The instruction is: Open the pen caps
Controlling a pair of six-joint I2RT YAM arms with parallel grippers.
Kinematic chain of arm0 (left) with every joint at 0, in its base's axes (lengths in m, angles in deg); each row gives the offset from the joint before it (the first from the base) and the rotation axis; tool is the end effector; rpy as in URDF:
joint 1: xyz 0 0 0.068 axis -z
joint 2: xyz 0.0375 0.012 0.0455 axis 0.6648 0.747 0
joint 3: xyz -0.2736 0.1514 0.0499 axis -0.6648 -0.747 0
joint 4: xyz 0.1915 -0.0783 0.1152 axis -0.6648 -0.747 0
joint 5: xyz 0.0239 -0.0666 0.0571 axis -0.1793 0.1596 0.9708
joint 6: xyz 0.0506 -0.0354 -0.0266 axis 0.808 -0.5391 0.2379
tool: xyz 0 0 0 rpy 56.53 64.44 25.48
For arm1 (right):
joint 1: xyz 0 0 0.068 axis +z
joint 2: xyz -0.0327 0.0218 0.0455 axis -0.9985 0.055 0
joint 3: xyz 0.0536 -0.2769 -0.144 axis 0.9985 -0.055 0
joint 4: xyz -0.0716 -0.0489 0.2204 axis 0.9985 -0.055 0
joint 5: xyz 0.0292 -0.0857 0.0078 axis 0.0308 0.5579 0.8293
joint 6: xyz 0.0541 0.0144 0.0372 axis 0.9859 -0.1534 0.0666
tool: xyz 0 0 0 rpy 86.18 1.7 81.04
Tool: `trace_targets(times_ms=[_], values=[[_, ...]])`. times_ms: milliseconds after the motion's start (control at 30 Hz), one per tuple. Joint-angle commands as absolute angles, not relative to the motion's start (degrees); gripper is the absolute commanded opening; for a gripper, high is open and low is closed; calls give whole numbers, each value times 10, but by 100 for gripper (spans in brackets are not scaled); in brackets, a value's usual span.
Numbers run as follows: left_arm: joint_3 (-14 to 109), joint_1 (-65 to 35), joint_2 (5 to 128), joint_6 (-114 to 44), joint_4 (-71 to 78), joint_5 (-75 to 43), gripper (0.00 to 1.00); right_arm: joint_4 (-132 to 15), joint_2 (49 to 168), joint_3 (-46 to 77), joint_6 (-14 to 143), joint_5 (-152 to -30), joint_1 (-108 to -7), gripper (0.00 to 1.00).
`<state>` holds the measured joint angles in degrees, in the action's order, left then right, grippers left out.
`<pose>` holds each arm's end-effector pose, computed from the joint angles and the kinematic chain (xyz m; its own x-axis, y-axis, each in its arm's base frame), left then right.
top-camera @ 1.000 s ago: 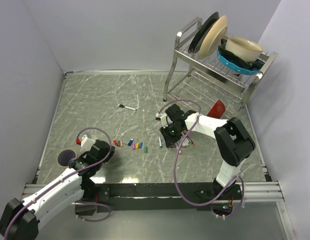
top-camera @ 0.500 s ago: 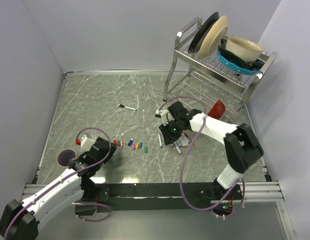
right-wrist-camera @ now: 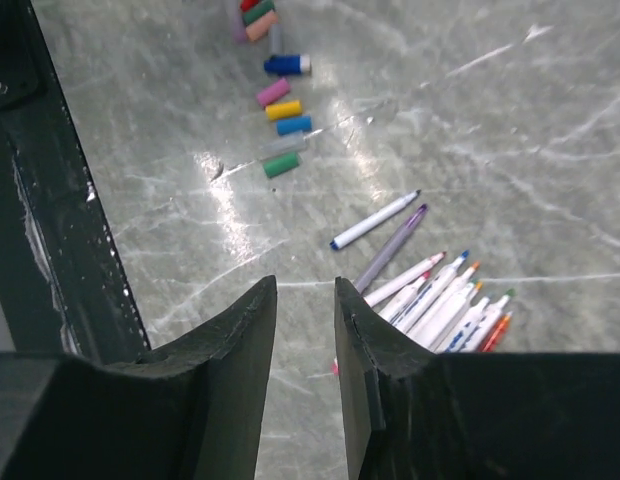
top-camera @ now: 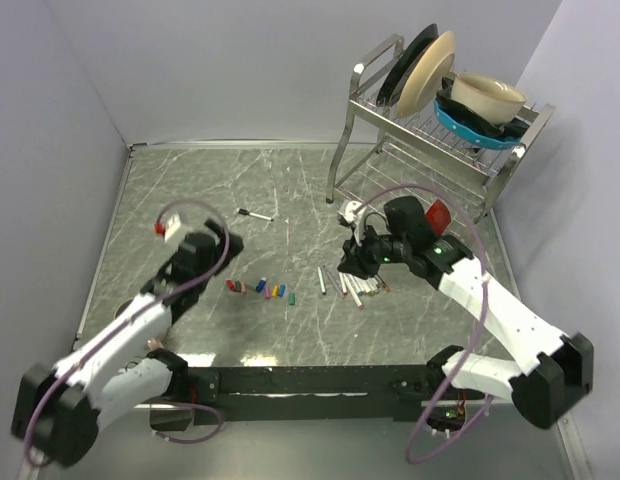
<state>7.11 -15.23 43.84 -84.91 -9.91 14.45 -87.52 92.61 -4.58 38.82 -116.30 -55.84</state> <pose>0.1558 -0.0548 0.2695 -0.3452 -0.7351 -0.5835 -0.3632 0.6779 -0.6391 0.1619 0.1316 0.3437 -0.2452 -0.4671 -0.8495 -0.9286 0.3649 0.0674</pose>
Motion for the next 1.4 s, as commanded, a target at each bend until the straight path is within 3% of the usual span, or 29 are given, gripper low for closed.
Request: trace_targets(times_ms=[0,333,467,567,767,1100,1367], values=[[207,-209,589,-797,-80,62,99,-819,869,-76,372,-1160,-568,40],[630,-237,952,-875,-411,125,97,-813,857,-79,375,-1151,-574,42],[753,-261,1065,-884,-471,101,78,-813,852,-80,376,-1155,-573,42],[794,-272,1112,-886,-487,82,65,-812,851,-80,376,-1157,-573,42],[827,-282,1159,-893,-485,62,57,-812,853,-79,378,-1156,-573,42],[891,-287,1230,-894,-524,50,66,-811,860,-80,378,-1159,-572,42],[921,-288,1255,-908,-574,49,63,-811,863,-82,378,-1159,-570,41]])
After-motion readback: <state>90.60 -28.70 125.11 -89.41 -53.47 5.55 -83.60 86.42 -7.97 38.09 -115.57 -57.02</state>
